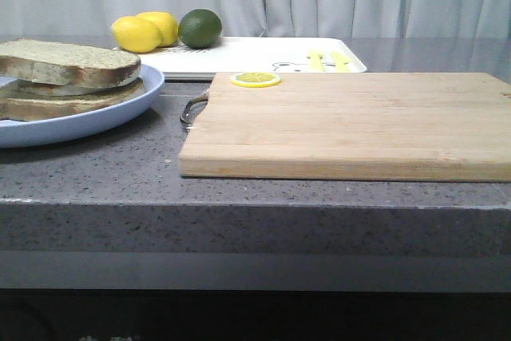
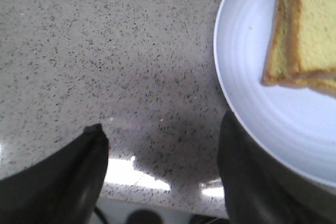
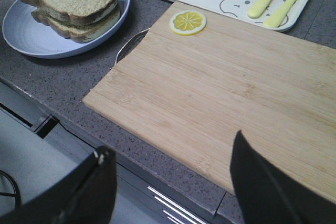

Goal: Place bread and move sandwich to tray
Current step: 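Move the left gripper to the blue plate rim and grasp it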

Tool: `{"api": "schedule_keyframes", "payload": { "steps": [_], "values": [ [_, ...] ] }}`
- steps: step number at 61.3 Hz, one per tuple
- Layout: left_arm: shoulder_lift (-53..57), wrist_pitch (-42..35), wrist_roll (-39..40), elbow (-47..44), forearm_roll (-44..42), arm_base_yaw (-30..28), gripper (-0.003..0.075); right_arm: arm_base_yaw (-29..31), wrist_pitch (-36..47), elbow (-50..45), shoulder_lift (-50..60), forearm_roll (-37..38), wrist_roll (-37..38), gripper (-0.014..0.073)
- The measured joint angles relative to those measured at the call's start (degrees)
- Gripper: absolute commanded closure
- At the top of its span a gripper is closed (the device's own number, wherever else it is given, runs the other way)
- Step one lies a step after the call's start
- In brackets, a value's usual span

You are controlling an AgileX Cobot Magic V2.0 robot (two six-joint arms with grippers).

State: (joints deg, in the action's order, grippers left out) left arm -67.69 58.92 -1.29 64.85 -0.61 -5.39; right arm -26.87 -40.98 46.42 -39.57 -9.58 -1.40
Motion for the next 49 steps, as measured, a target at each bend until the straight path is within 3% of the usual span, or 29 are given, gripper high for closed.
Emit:
{"api": "schedule_keyframes", "payload": {
  "steps": [13, 43, 49],
  "values": [
    [-11.1, 0.1, -11.7, 5.3, 18.2, -8.3, 0.0283, 0.0, -0.1, 0.0, 0.0, 0.0, 0.0, 0.0105],
    [-27.6, 0.4, -18.9, 6.8, 31.9, -9.4, 0.0284, 0.0, -0.2, 0.0, 0.0, 0.0, 0.0, 0.0105],
    [-28.7, 0.9, -19.9, 6.8, 33.3, -9.4, 0.0322, 0.0, -0.2, 0.0, 0.0, 0.0, 0.0, 0.0105]
  ]
}}
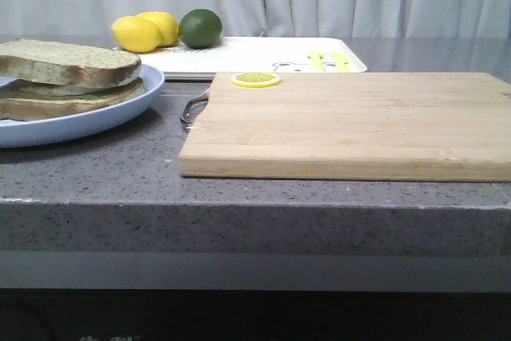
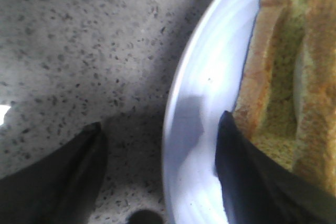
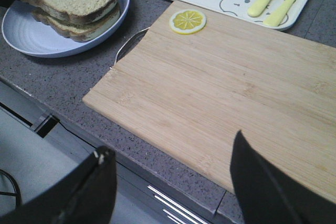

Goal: Place bread and move sandwich to tray
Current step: 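Move the left gripper to the blue plate rim and grasp it, then lift the plate with the left gripper and carry it onto the white tray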

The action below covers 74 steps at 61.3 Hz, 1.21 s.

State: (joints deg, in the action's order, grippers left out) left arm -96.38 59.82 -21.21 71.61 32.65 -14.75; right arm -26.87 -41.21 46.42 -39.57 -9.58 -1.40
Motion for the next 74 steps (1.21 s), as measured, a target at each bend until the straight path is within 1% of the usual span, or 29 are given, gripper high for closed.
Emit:
{"api": "schedule_keyframes", "payload": {
  "steps": [4, 25, 33, 54, 63, 68, 74],
  "values": [
    [-0.2, 0.1, -0.7, 0.0, 0.4, 0.0, 0.0363, 0.0, 0.0, 0.0, 0.0, 0.0, 0.0, 0.0105],
    [-1.2, 0.9, -1.4, 0.0, 1.1, 0.0, 0.0655, 0.0, 0.0, 0.0, 0.0, 0.0, 0.1, 0.0105],
    [-1.2, 1.0, -1.4, 0.0, 1.4, 0.0, 0.0737, 0.0, 0.0, 0.0, 0.0, 0.0, 0.1, 0.0105],
    [-0.8, 1.8, -3.0, 0.8, 5.0, -0.1, 0.0741, 0.0, 0.0, 0.0, 0.0, 0.0, 0.1, 0.0105],
    [1.8, 1.9, -5.3, 1.8, 7.9, -0.1, 0.0741, 0.0, 0.0, 0.0, 0.0, 0.0, 0.2, 0.0105],
    [2.7, 1.9, -5.8, 3.0, 10.9, 0.2, 0.0741, 0.0, 0.0, 0.0, 0.0, 0.0, 0.2, 0.0105],
    [3.0, 0.4, -5.9, 5.0, 13.0, 1.8, 0.0741, 0.0, 0.0, 0.0, 0.0, 0.0, 0.2, 0.0105]
  ]
}}
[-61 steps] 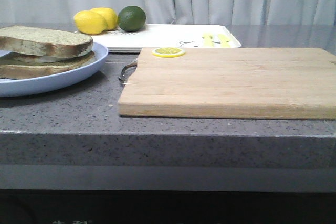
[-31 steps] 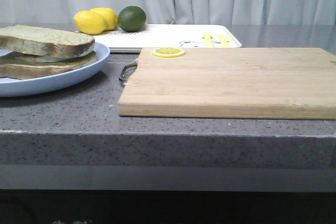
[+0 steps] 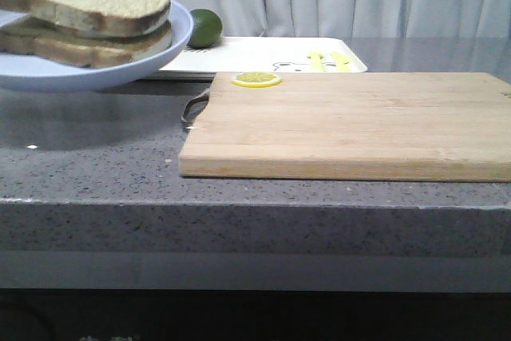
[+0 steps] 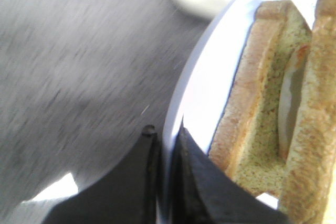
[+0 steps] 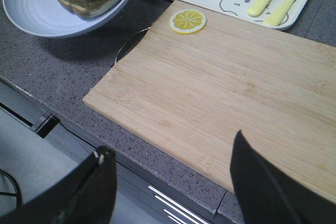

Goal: Place bread and move sandwich to tray
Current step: 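Lift the plate with the left gripper and carry it onto the white tray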

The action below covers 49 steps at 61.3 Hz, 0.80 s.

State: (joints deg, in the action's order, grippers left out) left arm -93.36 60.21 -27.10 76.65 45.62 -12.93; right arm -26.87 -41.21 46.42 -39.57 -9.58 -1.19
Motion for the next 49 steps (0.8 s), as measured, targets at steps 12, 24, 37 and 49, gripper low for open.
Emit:
{"api": "schedule_keyframes", "payload": {
  "steps": [12, 24, 37, 49],
  "values": [
    [-3.0, -2.7, 2.3, 7.2, 0.6, 5.9, 0.0741, 0.0, 0.0, 0.0, 0.0, 0.0, 0.0, 0.0105],
    [-11.1, -4.1, 11.2, 18.5, 0.6, 11.3, 0.0741, 0.0, 0.0, 0.0, 0.0, 0.0, 0.0, 0.0105],
    [-23.0, -4.0, 25.8, 32.3, -5.7, 14.5, 0.0740, 0.0, 0.0, 0.0, 0.0, 0.0, 0.0, 0.0105],
    [-30.0, -3.7, 32.4, 38.3, -7.3, 14.6, 0.0738, 0.0, 0.0, 0.0, 0.0, 0.0, 0.0, 0.0105]
  ]
}}
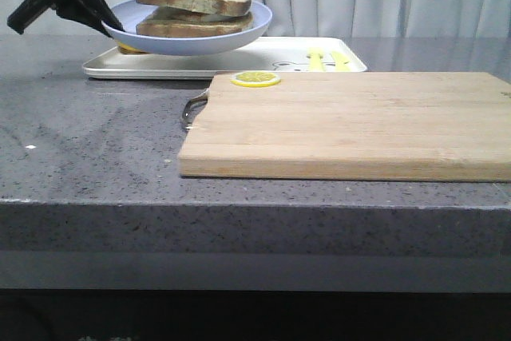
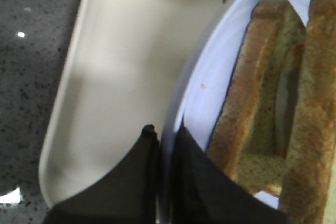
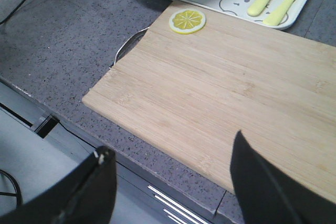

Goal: Place bread and move sandwich to tray
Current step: 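Lift the plate with the left gripper and carry it onto the white tray, then release the plate on the tray and raise the left gripper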

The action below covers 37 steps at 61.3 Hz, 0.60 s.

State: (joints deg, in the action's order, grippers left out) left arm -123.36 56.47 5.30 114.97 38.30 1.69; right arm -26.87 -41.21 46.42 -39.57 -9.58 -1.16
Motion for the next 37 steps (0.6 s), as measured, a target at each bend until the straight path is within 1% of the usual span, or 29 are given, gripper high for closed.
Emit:
{"api": "schedule_keyframes", "payload": {
  "steps": [3, 5, 9, 11, 14, 16, 19, 21, 24, 28, 37],
  "values": [
    [-1.3, 0.0, 0.7, 0.4, -0.2, 0.0, 0.0733, 0.0, 0.0, 0.0, 0.0, 0.0, 0.0, 0.0105],
    [-1.8, 0.0, 0.9, 0.6, -0.3, 0.0, 0.0715, 0.0, 0.0, 0.0, 0.0, 0.0, 0.0, 0.0105],
    [-2.5, 0.2, 1.2, 0.7, -0.6, 0.0, 0.0652, 0.0, 0.0, 0.0, 0.0, 0.0, 0.0, 0.0105],
    [-2.8, 0.4, 1.4, 0.7, -0.6, 0.0, 0.0612, 0.0, 0.0, 0.0, 0.0, 0.0, 0.0, 0.0105],
    [-3.1, 0.4, 1.7, 0.8, -0.6, 0.0, 0.0509, 0.0, 0.0, 0.0, 0.0, 0.0, 0.0, 0.0105],
    [-3.1, 0.4, 1.7, 1.0, -0.6, 0.0, 0.0463, 0.0, 0.0, 0.0, 0.0, 0.0, 0.0, 0.0105],
    [-3.1, 0.3, 1.7, 1.1, -0.6, 0.0, 0.0398, 0.0, 0.0, 0.0, 0.0, 0.0, 0.0, 0.0105],
    [-3.1, 0.2, 1.7, 1.2, -0.5, 0.0, 0.0374, 0.0, 0.0, 0.0, 0.0, 0.0, 0.0, 0.0105],
    [-3.1, 0.2, 1.7, 1.2, -0.4, 0.0, 0.0360, 0.0, 0.0, 0.0, 0.0, 0.0, 0.0, 0.0105],
    [-3.1, 0.3, 1.4, 1.2, -0.4, 0.0, 0.0367, 0.0, 0.0, 0.0, 0.0, 0.0, 0.0, 0.0105],
    [-2.2, 1.4, -2.7, 1.2, -0.4, 0.0, 0.0367, 0.0, 0.0, 0.0, 0.0, 0.0, 0.0, 0.0105]
  ]
}}
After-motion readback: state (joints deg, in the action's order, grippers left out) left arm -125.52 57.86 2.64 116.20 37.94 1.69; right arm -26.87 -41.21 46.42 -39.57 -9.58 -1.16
